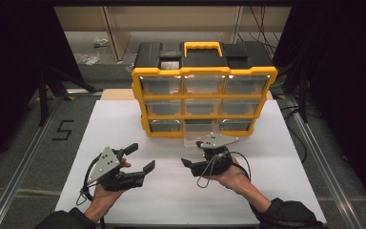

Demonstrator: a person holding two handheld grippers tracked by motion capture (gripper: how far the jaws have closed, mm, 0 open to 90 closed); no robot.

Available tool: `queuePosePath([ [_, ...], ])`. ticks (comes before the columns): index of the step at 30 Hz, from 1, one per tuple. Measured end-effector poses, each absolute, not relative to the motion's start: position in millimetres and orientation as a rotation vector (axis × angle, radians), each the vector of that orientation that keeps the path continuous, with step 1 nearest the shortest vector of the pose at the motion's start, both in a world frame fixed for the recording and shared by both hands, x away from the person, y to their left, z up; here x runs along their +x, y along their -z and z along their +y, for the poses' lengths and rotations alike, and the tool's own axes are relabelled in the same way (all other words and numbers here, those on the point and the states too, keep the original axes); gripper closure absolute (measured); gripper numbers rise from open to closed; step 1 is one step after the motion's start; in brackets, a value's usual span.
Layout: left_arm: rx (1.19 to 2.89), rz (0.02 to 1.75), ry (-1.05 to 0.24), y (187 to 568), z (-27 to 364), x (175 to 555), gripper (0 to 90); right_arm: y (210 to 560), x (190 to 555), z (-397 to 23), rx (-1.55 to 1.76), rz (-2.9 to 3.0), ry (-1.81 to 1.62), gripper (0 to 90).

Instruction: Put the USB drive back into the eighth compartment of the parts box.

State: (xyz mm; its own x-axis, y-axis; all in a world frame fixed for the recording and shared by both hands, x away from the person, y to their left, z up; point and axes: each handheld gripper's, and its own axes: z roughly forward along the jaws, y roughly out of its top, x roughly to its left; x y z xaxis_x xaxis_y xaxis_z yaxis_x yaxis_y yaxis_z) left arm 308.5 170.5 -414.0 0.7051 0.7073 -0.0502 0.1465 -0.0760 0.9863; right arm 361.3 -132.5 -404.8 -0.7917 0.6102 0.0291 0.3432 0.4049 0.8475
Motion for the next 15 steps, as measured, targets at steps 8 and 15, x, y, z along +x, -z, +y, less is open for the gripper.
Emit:
queuePosePath([
  [8, 1.609, 0.713, -0.534, 414, 170, 309, 18.8, 409, 361, -133, 0.836, 2.395, -1.320, 23.3],
  [15, 1.609, 0.718, -0.533, 414, 170, 309, 18.8, 415, 362, -133, 0.831, 2.421, -1.304, 23.8],
])
